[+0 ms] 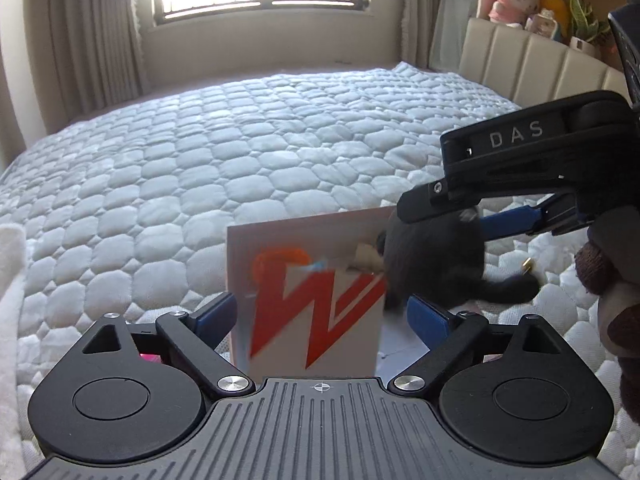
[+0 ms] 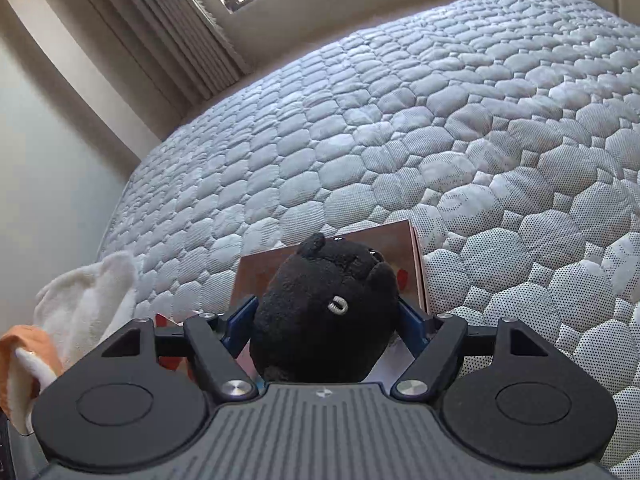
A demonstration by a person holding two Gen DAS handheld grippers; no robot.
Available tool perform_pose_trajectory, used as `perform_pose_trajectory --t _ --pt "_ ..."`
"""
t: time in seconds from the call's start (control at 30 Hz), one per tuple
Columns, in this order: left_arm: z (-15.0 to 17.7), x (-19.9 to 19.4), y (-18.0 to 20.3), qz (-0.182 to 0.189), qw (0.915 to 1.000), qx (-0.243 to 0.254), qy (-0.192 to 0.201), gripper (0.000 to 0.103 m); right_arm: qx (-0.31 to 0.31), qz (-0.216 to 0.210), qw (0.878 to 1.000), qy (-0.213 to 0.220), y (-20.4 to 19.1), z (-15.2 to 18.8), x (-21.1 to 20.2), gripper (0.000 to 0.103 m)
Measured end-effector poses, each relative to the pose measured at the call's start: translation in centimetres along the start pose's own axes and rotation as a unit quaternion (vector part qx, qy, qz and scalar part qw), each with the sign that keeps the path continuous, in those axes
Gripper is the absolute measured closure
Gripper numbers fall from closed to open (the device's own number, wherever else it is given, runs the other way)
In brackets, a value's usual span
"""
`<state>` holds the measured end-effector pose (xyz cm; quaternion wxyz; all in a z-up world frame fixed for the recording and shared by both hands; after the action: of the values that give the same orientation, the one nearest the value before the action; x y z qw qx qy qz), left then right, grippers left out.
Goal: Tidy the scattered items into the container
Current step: 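Carry the card and plush over the pink box and release both, then grasp the pink-lidded yellow cup with the right tool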
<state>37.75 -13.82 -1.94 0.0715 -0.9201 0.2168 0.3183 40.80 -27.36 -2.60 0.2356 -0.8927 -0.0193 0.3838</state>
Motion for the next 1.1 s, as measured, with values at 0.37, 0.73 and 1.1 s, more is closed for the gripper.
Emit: perform_pose_trajectory --t 0.37,0.73,1.1 --pt "9.7 -4.6 -3.9 -0.030 0.9956 -0.034 -0.082 0.003 -0.143 0.060 0.987 0.046 0.7 3.5 -2.8 0.005" --pt "18.5 -9.5 -16.5 -0.180 0.9586 -0.143 -0.168 0.002 -0.345 -0.009 0.938 0.041 -11.7 13.8 -1.4 0.006" --pt "21.6 -13.7 -19.9 -0.174 0.9570 -0.157 -0.170 0.002 -0.463 -0.045 0.885 -0.001 -21.9 20.7 4.2 0.046"
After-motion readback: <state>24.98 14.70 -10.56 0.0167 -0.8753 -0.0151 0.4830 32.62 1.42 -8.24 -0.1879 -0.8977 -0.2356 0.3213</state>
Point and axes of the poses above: each gripper's, at about its wrist camera, not at the fingertips, and x roughly the way its jaws point, y to its right, z to its underside, the point moved 10 cm from there along x, roughly the way its jaws point, and after that the axes turned 5 degrees about y, right-handed, at the moved point
